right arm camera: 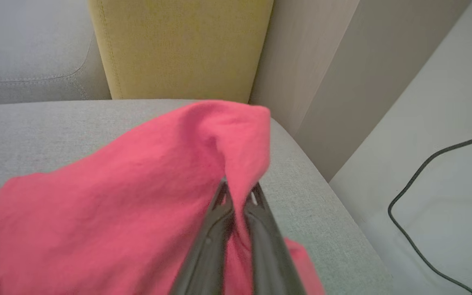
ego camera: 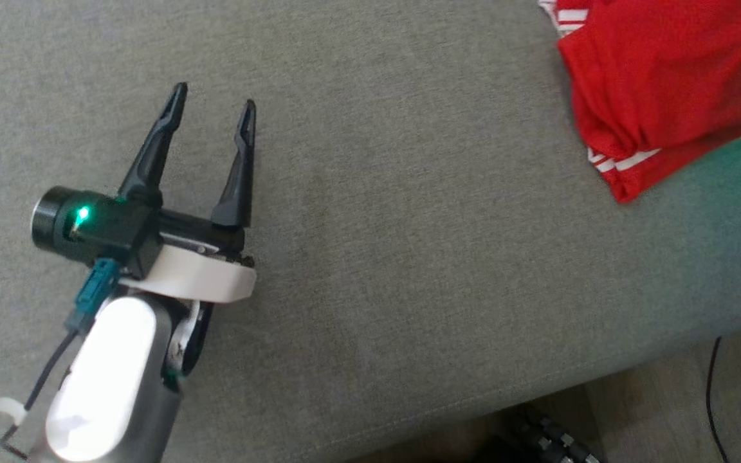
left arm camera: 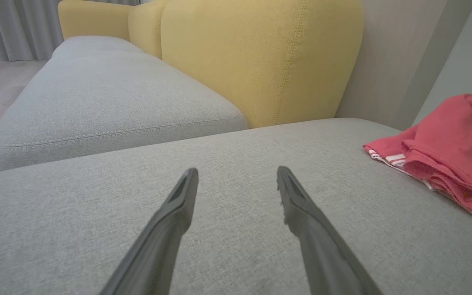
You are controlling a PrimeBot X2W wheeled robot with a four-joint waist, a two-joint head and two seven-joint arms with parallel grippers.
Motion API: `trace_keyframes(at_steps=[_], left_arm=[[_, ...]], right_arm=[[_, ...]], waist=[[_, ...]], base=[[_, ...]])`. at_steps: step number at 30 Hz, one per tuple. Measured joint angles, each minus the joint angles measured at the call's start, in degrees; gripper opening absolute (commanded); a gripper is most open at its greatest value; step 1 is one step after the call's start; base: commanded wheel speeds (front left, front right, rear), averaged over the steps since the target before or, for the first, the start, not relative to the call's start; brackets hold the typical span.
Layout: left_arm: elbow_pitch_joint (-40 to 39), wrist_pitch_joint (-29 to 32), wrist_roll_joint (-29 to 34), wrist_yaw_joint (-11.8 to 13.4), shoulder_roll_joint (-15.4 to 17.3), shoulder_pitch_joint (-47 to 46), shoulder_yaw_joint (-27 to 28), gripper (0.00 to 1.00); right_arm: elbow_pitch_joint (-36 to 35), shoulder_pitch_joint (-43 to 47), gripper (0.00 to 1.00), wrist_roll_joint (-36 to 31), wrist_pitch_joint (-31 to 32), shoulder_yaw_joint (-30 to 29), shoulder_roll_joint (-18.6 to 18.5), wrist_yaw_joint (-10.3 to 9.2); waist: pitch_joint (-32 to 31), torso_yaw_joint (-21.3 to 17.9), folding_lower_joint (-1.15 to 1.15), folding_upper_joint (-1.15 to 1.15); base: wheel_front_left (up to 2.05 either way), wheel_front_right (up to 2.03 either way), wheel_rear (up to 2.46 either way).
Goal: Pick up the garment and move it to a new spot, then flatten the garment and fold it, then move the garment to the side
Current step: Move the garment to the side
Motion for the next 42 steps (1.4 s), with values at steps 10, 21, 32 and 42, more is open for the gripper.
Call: trace_keyframes(at_steps=[10,21,32,42], left_arm=[[0.03,-0.01,-0.01,0.08,0.54,-0.86,0.11,1.00],[1.69,-0.76,-0.47,1.25,0.46,0.09,0.29,1.00],[4.13,-1.87,-3.22,3.49,0.38,9.17,2.14,1.00],[4.41,-2.02,-4.38,4.61,0.32,13.83,4.10,1.00]], right_arm=[[4.86,-0.87,0.33,-4.68,-3.91,-6.53,2.69,0.00],[3.79,1.08,1.00,-6.73,-5.08,-7.84,4.24,0.00],[-21.46,22.47,1.00,-4.27,-4.33,0.04,12.20,0.00],[-33.87,32.49,1.00,-1.94,-0.58,8.04,14.55,0.00]], waist=[[0.85,1.11,-0.01,0.00],[-3.38,1.22,-0.01,0.00],[-13.61,4.17,-0.02,0.00],[-18.62,10.13,-0.02,0.00]], base=[[0.00,0.00,0.00],[0.00,0.00,0.00],[0.00,0.00,0.00],[0.00,0.00,0.00]])
